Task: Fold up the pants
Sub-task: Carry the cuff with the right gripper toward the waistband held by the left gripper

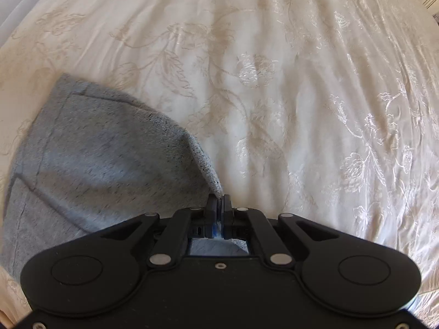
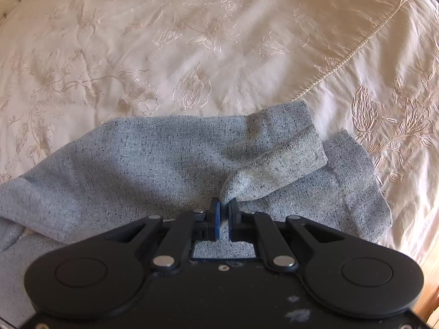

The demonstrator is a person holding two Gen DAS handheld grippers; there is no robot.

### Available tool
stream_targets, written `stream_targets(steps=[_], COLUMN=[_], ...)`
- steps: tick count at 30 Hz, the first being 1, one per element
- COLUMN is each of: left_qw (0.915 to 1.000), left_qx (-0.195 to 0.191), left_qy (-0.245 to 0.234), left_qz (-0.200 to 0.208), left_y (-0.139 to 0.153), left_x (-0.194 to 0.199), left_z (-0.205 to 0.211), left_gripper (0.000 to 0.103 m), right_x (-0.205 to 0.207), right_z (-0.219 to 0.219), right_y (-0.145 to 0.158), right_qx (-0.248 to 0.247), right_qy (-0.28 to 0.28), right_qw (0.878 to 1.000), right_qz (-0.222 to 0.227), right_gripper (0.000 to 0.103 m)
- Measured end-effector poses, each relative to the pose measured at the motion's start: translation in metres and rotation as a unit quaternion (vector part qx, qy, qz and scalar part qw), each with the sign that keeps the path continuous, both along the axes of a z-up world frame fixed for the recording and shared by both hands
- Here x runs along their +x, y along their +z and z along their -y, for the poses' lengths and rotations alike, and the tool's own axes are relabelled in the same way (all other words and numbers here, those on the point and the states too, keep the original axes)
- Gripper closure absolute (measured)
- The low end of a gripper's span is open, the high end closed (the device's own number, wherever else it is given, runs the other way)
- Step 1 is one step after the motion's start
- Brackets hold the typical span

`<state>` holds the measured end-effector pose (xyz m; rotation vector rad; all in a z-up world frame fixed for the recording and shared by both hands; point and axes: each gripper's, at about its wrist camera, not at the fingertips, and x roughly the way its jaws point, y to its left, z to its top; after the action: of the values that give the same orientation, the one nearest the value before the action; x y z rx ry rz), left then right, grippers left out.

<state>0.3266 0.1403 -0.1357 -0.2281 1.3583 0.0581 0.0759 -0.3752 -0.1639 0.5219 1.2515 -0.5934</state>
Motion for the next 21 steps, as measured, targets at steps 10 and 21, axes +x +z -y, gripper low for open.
stream_targets(steps=[10,21], left_qw=[0.9999,0.9986], left_qx=[-0.004,-0.009], left_qy=[0.011,-0.011], left_qz=[-0.002,-0.051], left_y=[0.017,-0.033], left_x=[-0.105,-0.16], left_z=[-0.032,-0.033], left_gripper=[0.1,0.1], right_x=[-0.015,-0.042], right_z=[-0.016,-0.035], right_y=[0.009,0.018], right_qx=[-0.03,-0.057], right_qy=[-0.007,-0.016], right_qw=[1.0,0.998], right_qz=[-0.005,-0.006], right_gripper=[0.096,0.096])
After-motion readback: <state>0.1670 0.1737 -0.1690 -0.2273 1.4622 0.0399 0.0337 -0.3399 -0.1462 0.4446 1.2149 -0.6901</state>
